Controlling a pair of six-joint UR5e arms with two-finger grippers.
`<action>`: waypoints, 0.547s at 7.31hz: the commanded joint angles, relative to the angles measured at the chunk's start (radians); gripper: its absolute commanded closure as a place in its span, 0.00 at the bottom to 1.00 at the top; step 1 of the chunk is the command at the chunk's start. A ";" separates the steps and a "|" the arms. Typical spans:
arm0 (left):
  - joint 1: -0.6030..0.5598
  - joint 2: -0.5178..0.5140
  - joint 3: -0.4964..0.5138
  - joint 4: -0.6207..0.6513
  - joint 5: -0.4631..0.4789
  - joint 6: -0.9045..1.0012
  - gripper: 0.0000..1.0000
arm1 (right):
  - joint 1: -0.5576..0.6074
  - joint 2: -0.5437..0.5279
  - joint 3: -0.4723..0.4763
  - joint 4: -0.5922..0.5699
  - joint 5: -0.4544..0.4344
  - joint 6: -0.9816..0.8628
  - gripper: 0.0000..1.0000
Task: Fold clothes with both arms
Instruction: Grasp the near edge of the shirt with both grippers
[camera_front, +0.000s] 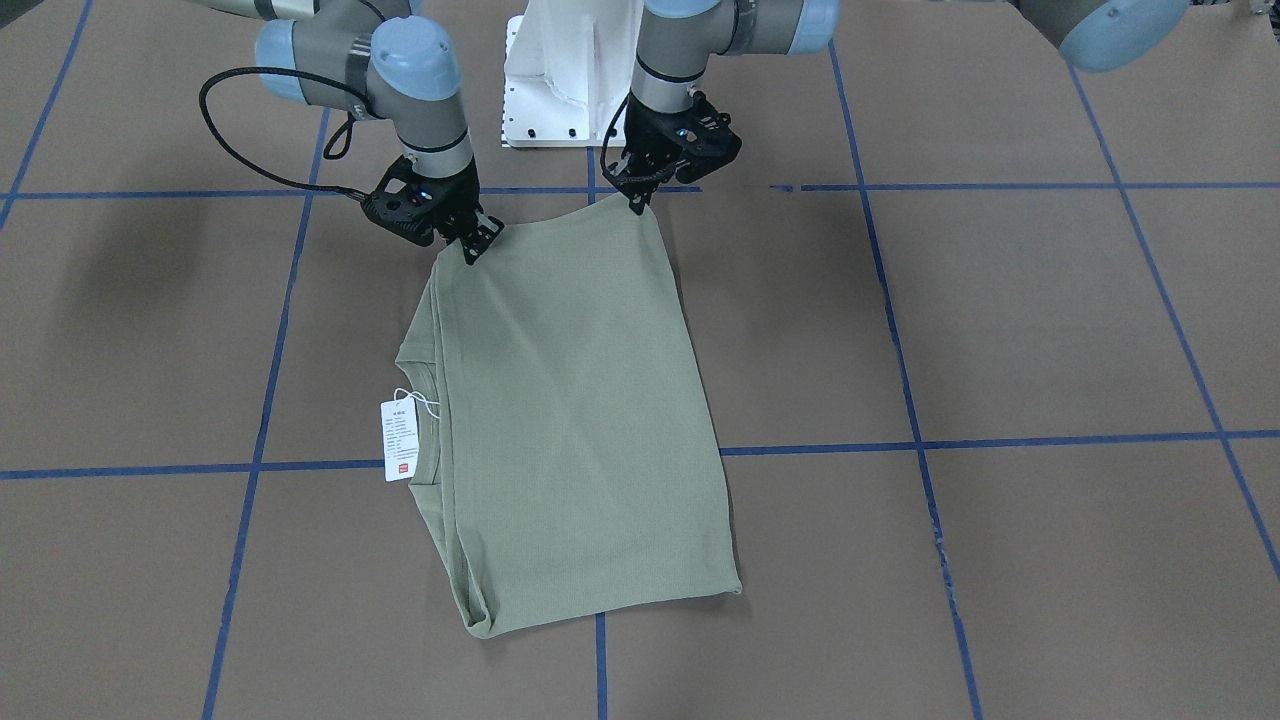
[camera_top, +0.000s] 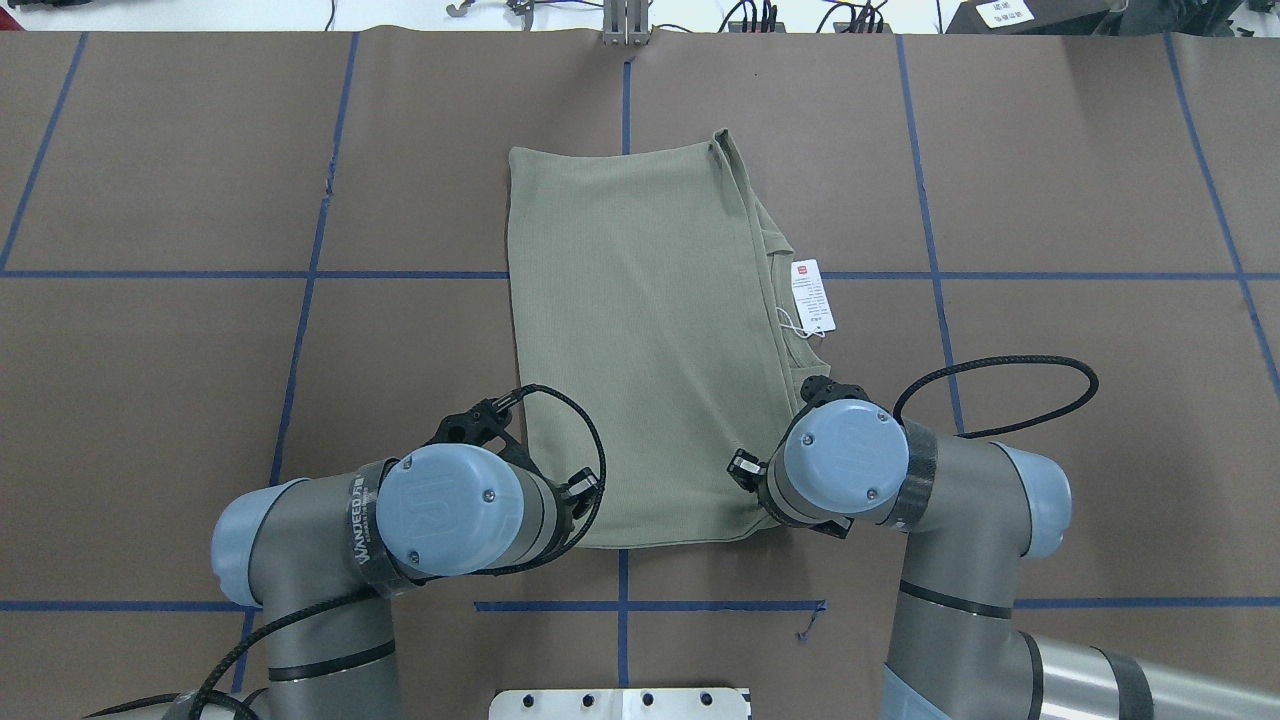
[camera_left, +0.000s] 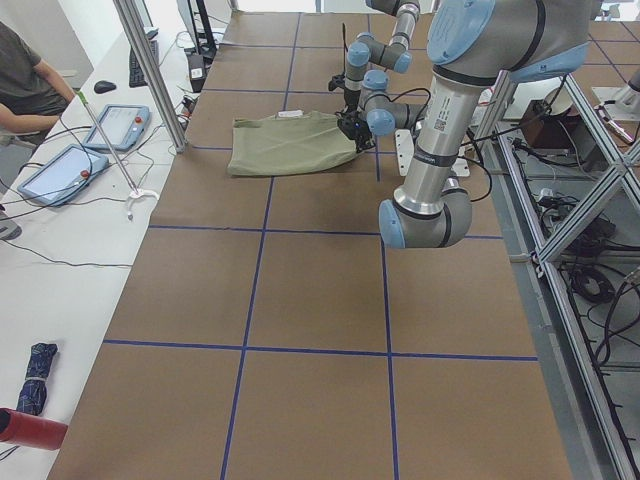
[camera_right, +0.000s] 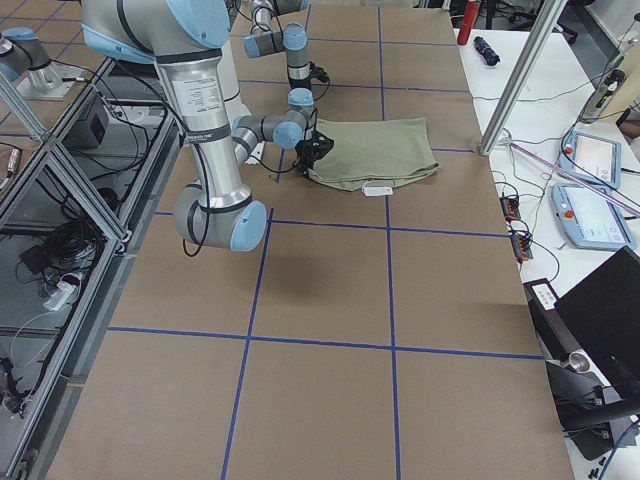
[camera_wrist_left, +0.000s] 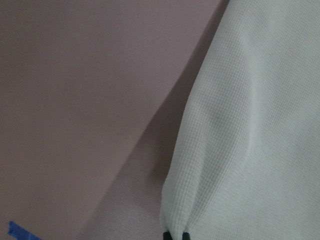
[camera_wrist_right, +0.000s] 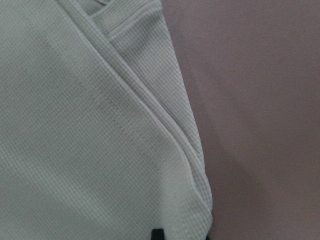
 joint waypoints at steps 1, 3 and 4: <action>-0.001 -0.001 -0.003 -0.001 -0.001 0.000 1.00 | 0.002 0.021 0.027 0.000 -0.008 0.013 1.00; 0.001 0.011 -0.045 0.027 -0.001 0.002 1.00 | 0.005 0.015 0.082 -0.010 0.008 0.010 1.00; 0.004 0.011 -0.103 0.103 -0.001 0.026 1.00 | 0.005 0.004 0.124 -0.013 0.037 0.010 1.00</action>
